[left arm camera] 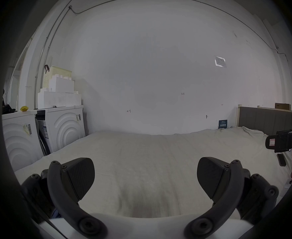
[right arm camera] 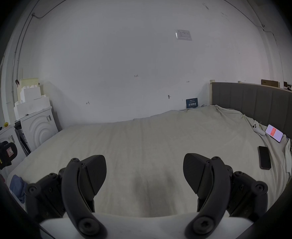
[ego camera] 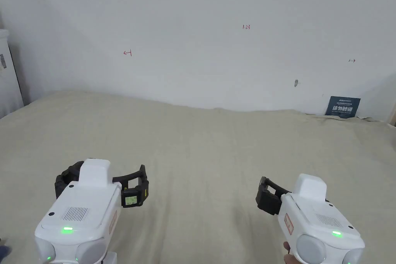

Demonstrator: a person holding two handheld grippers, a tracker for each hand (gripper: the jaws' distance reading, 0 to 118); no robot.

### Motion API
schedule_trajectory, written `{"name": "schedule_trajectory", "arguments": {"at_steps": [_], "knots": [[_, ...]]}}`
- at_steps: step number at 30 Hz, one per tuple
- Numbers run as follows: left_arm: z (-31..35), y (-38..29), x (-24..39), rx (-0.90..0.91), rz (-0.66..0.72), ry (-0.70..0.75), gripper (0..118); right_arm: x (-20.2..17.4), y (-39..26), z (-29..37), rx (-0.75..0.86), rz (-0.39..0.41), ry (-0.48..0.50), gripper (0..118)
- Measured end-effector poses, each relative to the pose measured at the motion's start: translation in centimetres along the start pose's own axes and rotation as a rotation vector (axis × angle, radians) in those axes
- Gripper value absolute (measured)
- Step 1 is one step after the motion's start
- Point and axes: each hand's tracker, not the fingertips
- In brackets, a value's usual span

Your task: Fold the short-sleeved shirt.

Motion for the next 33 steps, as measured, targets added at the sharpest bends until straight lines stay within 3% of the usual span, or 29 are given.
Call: {"name": "schedule_trajectory", "arguments": {"at_steps": [17,22,26,33], "knots": [[0.1,0.0,-0.2,-0.009,-0.001,-0.012,118,-1.6,1.1,0.3,-0.069,-0.008,-0.043,95],[0.2,-0.1,-0.1,-0.013,-0.001,-0.014,118,-2.0,1.0,-0.2,-0.059,0.047,-0.117,95],[0.3,-0.2,0.0,-0.013,-0.005,-0.020,118,-1.9,1.1,-0.2,-0.069,0.036,-0.104,95],[0.4,-0.2,0.0,-0.012,-0.005,-0.021,118,-2.4,0.7,-0.2,-0.053,0.105,-0.114,95]]}}
